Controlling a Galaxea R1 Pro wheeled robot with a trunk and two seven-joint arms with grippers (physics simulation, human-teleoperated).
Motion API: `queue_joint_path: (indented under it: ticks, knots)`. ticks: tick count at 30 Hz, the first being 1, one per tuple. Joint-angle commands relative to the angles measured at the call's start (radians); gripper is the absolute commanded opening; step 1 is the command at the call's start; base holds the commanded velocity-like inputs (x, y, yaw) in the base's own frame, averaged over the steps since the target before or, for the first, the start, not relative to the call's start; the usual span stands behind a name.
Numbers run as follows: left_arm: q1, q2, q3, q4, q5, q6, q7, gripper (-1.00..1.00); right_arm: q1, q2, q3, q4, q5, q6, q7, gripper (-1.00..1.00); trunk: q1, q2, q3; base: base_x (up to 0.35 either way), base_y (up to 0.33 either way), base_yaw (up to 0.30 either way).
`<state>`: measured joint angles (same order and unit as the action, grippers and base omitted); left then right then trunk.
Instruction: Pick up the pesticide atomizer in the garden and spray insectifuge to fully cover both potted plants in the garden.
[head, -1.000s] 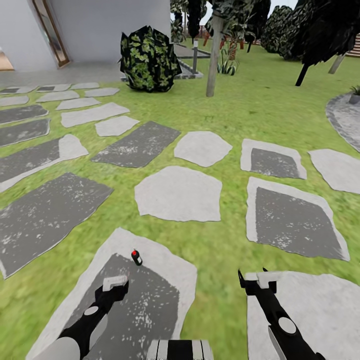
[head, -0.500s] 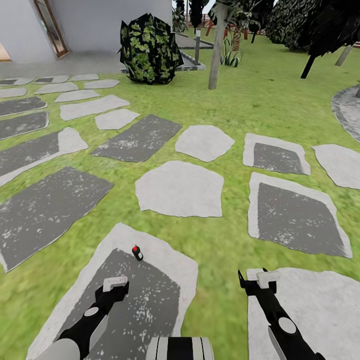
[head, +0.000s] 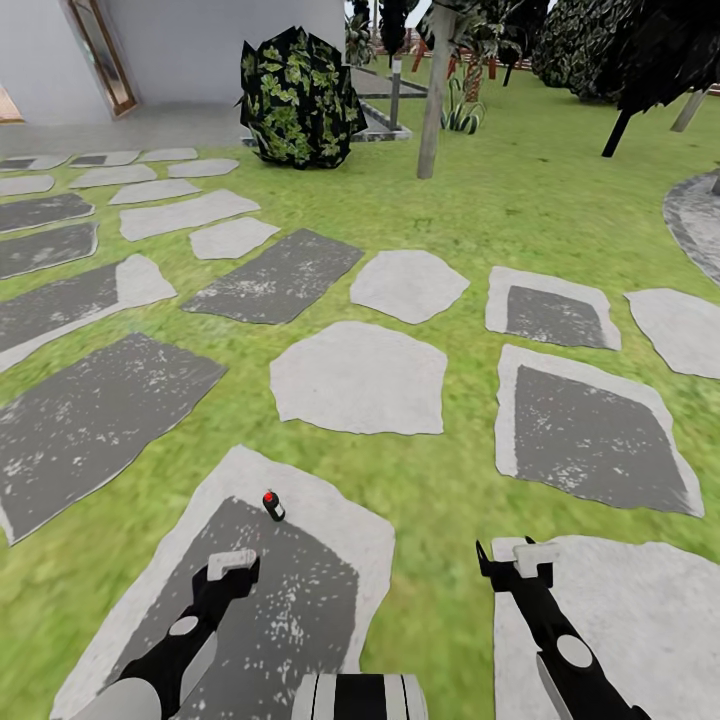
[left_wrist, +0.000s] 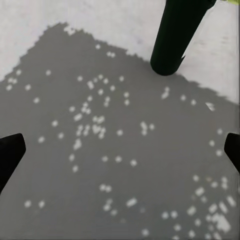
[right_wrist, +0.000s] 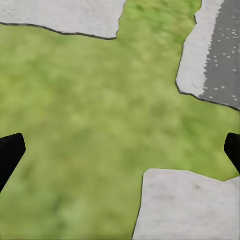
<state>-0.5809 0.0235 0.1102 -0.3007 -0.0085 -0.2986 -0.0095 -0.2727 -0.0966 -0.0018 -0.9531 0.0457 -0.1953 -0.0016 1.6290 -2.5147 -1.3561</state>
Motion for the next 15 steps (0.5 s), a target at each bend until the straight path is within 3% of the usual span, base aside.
queue_joint_path:
  ticks: [1,9,15]
  knots:
    - [-0.001,0.000,0.002,0.001,-0.003,-0.006,-0.001,1.00,0.000,0.000,0.000,0.001,0.005,-0.003,0.000,1.00,0.000,0.000,-0.001,0.000,-0.005,0.000]
    - [-0.002,-0.004,0.000,-0.007,-0.087,-0.014,-0.001,1.00,0.000,0.000,0.000,0.003,0.005,-0.003,0.000,1.00,0.000,0.000,-0.001,0.000,-0.001,-0.018]
    - [-0.002,-0.002,0.000,-0.008,-0.098,-0.016,-0.001,1.00,0.000,0.000,0.000,0.004,0.006,-0.003,0.000,1.00,0.000,0.000,-0.001,0.000,0.000,-0.219]
